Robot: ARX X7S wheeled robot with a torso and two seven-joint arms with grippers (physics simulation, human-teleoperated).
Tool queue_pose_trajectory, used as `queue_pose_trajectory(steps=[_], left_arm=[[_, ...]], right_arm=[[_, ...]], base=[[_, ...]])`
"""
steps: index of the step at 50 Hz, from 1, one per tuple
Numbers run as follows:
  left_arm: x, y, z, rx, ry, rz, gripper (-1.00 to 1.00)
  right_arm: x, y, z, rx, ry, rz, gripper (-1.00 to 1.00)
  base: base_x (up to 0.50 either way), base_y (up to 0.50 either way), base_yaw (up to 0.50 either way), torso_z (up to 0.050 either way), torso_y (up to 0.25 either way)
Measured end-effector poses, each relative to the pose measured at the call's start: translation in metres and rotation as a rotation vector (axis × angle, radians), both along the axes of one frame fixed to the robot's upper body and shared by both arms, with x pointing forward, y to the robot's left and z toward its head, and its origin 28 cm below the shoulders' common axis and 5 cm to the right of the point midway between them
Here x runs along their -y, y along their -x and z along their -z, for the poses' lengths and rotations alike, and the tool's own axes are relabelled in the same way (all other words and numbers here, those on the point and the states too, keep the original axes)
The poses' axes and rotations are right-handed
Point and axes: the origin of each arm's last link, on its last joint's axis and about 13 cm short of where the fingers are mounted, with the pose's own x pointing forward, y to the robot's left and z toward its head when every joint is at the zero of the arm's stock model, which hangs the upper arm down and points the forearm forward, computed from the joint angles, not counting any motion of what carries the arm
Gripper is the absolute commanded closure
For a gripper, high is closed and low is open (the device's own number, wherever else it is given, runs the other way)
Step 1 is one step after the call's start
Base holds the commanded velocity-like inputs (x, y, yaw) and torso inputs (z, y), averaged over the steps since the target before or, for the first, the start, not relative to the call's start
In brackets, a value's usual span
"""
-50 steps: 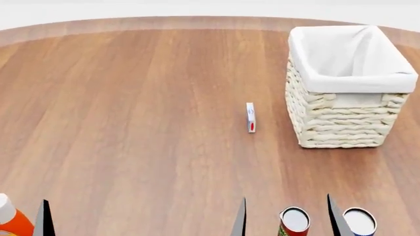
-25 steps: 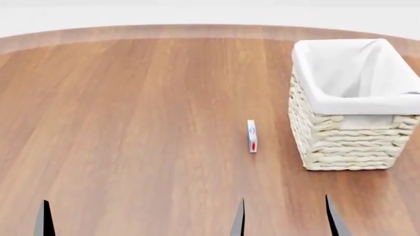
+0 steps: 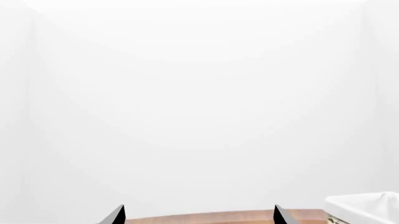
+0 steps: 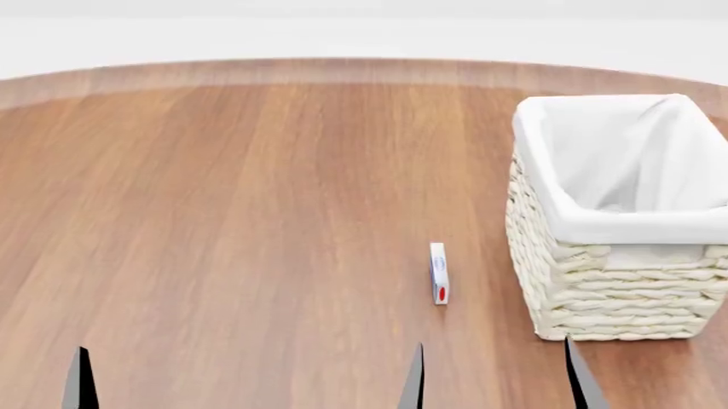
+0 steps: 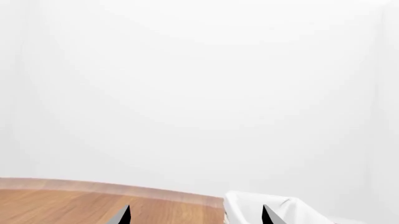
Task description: Pick up the cream cheese box, and put it in the basket.
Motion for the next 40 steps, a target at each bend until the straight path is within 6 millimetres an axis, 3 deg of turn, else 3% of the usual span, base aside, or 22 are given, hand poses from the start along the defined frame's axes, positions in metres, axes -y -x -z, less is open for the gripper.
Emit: queue_pose_trajectory(steps=[40], left_arm=[[-0.0004,-0.0005,0.0002,0.000,0.001,-0.001,-1.00]], right_arm=[[-0.0005,-0.0006,0.0002,0.001,-0.001,-0.001,-1.00]], base=[[0.31,0.00,0.00,0.000,0.000]])
